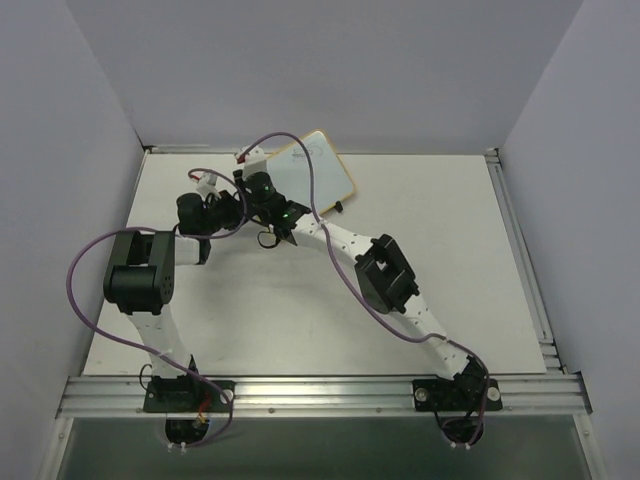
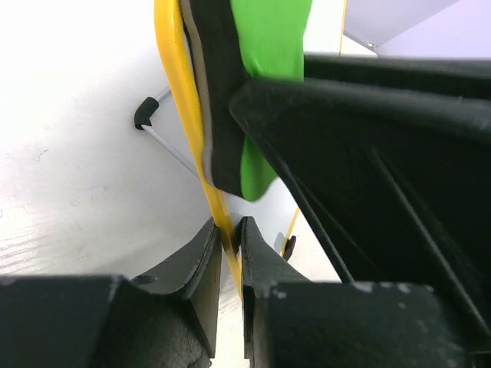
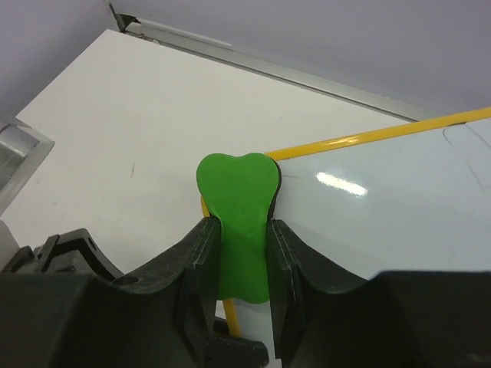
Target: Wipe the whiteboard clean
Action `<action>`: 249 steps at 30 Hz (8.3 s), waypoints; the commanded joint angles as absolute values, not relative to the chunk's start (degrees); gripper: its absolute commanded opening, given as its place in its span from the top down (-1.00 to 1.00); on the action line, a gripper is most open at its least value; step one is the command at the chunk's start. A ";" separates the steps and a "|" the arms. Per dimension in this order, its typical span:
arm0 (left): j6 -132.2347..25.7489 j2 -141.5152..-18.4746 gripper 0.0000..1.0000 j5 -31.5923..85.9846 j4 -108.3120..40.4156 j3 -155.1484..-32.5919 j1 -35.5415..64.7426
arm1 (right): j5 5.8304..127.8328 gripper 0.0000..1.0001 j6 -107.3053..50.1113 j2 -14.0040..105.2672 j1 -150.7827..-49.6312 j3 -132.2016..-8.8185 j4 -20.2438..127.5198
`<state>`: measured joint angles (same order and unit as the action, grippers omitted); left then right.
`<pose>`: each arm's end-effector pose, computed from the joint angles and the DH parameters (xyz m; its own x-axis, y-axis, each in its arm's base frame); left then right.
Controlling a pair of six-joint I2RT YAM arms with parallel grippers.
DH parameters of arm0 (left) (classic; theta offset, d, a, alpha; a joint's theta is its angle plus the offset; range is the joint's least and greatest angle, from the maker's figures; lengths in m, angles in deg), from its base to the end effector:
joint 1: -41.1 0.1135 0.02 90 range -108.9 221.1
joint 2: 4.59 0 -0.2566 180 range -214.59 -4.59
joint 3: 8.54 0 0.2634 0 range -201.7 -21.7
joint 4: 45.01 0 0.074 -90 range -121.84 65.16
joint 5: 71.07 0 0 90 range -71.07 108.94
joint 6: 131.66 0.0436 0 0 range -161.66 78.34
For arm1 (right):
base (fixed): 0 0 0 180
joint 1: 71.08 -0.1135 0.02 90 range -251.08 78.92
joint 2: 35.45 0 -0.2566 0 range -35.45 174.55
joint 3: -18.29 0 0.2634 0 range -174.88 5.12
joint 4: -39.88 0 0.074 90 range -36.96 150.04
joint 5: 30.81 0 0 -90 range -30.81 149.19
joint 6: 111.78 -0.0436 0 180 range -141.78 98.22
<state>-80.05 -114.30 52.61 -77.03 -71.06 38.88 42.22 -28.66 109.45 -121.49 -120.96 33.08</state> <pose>0.3907 -0.0393 0.1330 -0.5571 -0.4956 -0.6664 0.2821 0.6418 -0.7131 0.3971 0.4602 0.2374 -0.0533 0.1153 -0.9919 -0.5487 0.8266 0.1256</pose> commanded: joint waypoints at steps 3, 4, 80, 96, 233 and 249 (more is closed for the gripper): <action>-76.20 -114.19 0.85 52.60 -74.30 -71.45 36.88 | 47.84 0.97 -23.63 105.08 -118.46 -115.19 39.32; -76.20 -114.19 0.85 52.68 -74.30 -71.53 36.88 | 48.81 0.97 -23.45 105.70 -117.93 -116.50 43.07; -73.57 -114.36 0.85 50.93 -70.78 -72.77 35.74 | 56.55 0.95 -8.43 110.01 -107.81 -128.38 54.69; -73.66 -114.10 0.85 50.93 -71.04 -72.59 35.65 | 55.94 0.96 -7.97 110.98 -110.38 -128.73 51.83; -73.57 -114.36 0.86 50.58 -71.40 -72.59 35.48 | 54.44 1.00 -40.94 111.68 -97.71 -127.52 41.53; -73.66 -114.28 0.86 50.66 -71.48 -72.33 35.48 | 51.29 1.00 -36.81 93.49 -97.97 -92.19 38.99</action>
<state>-78.22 -113.86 50.90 -74.83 -72.09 37.07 53.98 -38.67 95.97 -97.41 -97.13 36.92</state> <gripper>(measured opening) 0.196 0.273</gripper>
